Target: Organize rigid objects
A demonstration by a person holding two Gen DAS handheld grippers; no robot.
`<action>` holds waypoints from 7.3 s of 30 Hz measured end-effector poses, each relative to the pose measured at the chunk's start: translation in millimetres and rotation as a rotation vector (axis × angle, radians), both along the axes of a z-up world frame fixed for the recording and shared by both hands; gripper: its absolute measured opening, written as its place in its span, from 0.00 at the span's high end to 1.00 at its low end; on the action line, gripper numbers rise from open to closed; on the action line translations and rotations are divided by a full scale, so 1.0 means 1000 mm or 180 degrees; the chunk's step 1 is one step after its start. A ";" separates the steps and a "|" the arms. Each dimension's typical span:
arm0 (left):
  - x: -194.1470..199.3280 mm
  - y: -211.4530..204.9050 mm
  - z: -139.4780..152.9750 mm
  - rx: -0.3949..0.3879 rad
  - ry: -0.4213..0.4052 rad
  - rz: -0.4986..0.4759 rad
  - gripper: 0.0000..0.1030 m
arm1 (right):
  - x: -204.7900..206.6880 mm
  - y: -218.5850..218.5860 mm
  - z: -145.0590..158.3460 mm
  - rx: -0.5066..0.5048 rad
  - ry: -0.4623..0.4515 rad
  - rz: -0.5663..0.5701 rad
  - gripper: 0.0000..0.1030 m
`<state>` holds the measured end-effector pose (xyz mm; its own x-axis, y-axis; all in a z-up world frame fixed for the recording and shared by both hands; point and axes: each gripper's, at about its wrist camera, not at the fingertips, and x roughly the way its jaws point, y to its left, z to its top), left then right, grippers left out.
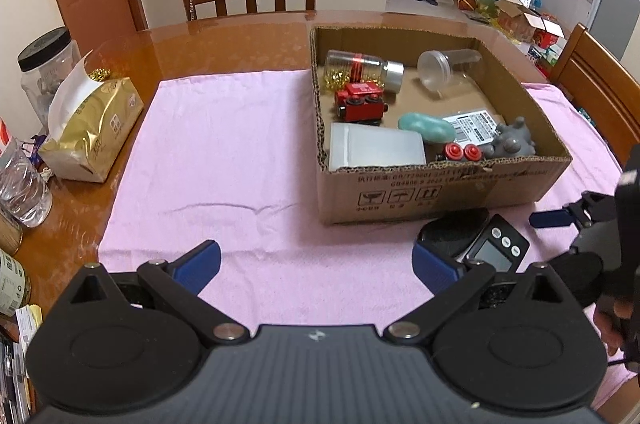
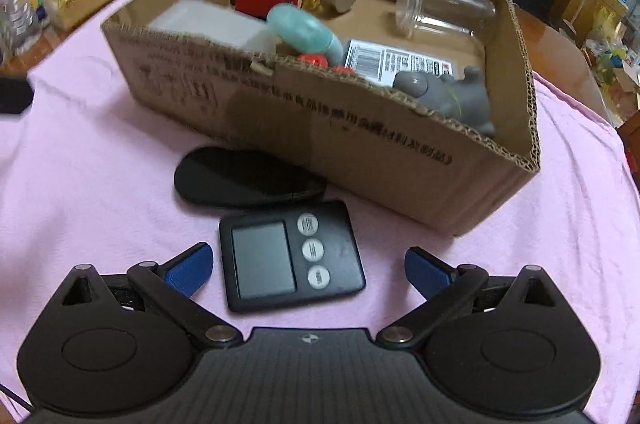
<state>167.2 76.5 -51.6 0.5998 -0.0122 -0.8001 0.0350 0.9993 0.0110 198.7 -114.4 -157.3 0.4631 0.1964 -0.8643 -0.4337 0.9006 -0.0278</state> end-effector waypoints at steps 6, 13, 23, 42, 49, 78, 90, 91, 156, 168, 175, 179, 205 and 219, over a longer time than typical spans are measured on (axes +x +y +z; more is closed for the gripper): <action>0.002 -0.007 -0.005 0.0008 0.0057 -0.0035 0.02 | 0.007 -0.013 -0.004 0.0089 0.0016 -0.0247 0.00; 0.013 -0.028 -0.013 -0.0010 0.0091 -0.0167 0.02 | 0.011 -0.040 -0.005 0.0074 0.0025 -0.0568 0.00; 0.038 -0.075 -0.058 0.0013 0.0326 -0.0478 0.02 | 0.018 -0.075 -0.007 0.0074 0.0044 -0.0658 0.00; 0.040 -0.056 -0.079 0.0156 0.0440 -0.0003 0.01 | 0.005 -0.083 -0.004 0.0114 -0.0054 -0.0446 0.00; 0.035 -0.087 -0.072 -0.0057 0.0293 -0.0192 0.01 | 0.000 -0.085 -0.005 0.0148 -0.0150 -0.0389 0.00; 0.056 -0.106 -0.085 0.0057 0.0280 0.0124 0.01 | -0.003 -0.087 -0.004 0.0181 -0.0193 0.0025 0.00; 0.060 -0.108 -0.084 0.0059 0.0383 0.0115 0.01 | 0.002 -0.070 0.002 0.0176 -0.0158 0.0265 0.14; 0.061 -0.108 -0.084 0.0057 0.0400 0.0128 0.01 | 0.003 -0.070 0.003 0.0169 -0.0157 0.0253 0.16; 0.035 -0.094 0.028 0.0110 0.0235 -0.0787 0.13 | 0.004 -0.084 0.113 0.0266 -0.0370 0.0577 0.28; 0.073 -0.087 0.049 0.0242 -0.0055 -0.0677 0.13 | 0.090 -0.055 0.115 0.0235 -0.0471 0.0670 0.28; 0.094 -0.086 0.045 0.0245 -0.0054 -0.0614 0.13 | 0.126 -0.049 0.095 0.0169 -0.0451 0.0607 0.26; 0.105 -0.089 0.041 0.0261 -0.0044 -0.0645 0.13 | 0.133 -0.056 0.093 0.0208 -0.0501 0.0465 0.12; 0.172 -0.112 0.026 0.0112 -0.0287 -0.0519 0.05 | 0.091 -0.094 0.125 0.0240 -0.0532 0.0008 0.00; 0.084 -0.092 0.076 0.0344 -0.0237 -0.0088 0.04 | 0.066 -0.084 0.138 0.0114 -0.0191 -0.0650 0.00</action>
<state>251.3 -15.1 23.9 0.6581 0.0543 -0.7510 0.0576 0.9908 0.1221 264.7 -198.6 -19.2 0.5468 0.1232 -0.8281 -0.2406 0.9705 -0.0145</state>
